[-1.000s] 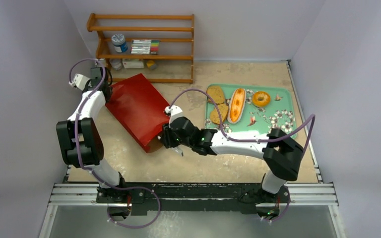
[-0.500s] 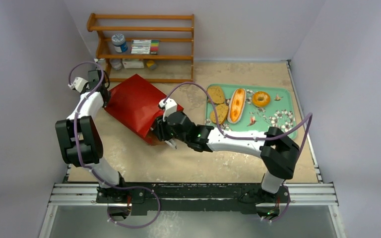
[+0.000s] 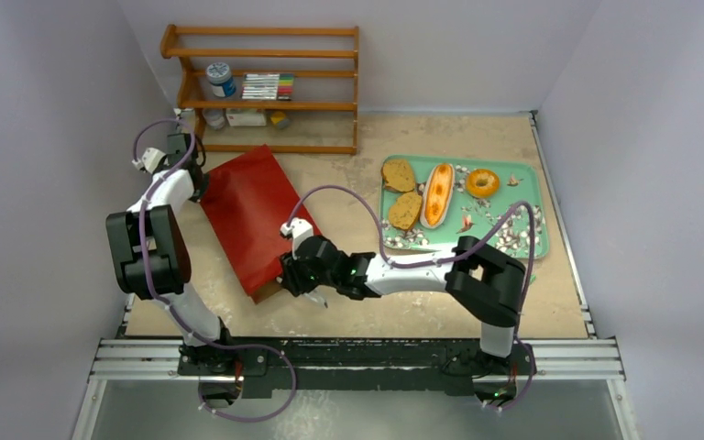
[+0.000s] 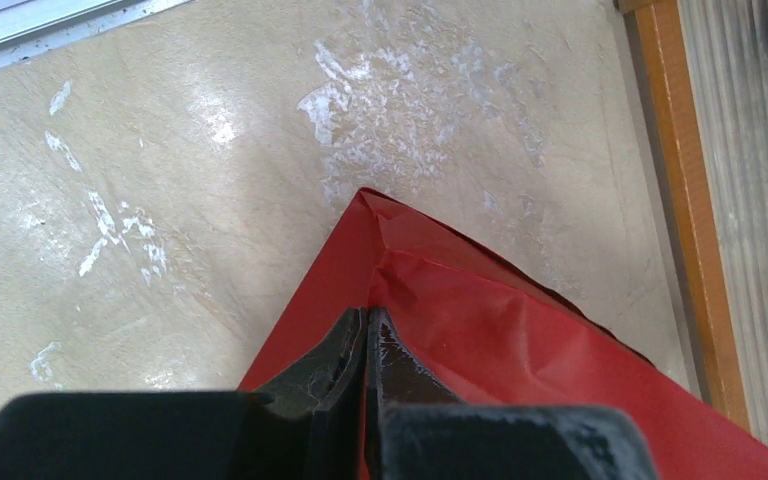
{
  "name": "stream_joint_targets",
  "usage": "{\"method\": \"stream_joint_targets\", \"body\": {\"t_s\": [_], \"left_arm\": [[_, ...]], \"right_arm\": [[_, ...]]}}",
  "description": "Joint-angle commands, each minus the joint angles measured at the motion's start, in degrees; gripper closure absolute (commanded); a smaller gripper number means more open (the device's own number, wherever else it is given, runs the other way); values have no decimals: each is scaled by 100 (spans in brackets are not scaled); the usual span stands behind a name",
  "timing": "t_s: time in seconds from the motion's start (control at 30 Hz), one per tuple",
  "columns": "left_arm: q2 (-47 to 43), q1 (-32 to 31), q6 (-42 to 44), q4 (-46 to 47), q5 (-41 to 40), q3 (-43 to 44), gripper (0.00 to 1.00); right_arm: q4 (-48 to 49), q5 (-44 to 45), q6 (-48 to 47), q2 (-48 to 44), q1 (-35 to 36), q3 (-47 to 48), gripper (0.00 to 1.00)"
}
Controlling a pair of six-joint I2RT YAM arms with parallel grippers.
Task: Take the fake bread out of the paper bag
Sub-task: Take out the fake bread from the paper bag.
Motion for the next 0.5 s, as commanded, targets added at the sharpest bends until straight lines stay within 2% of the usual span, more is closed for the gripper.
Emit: {"method": "stream_joint_targets", "body": {"t_s": [0.0,0.47], "left_arm": [[103,101,33,214,111,103,100],[201,138,54,418,245,-52,100]], "right_arm": [[491,-52,253,177,44,7,55],[-498,734,903,749,301,434,50]]}}
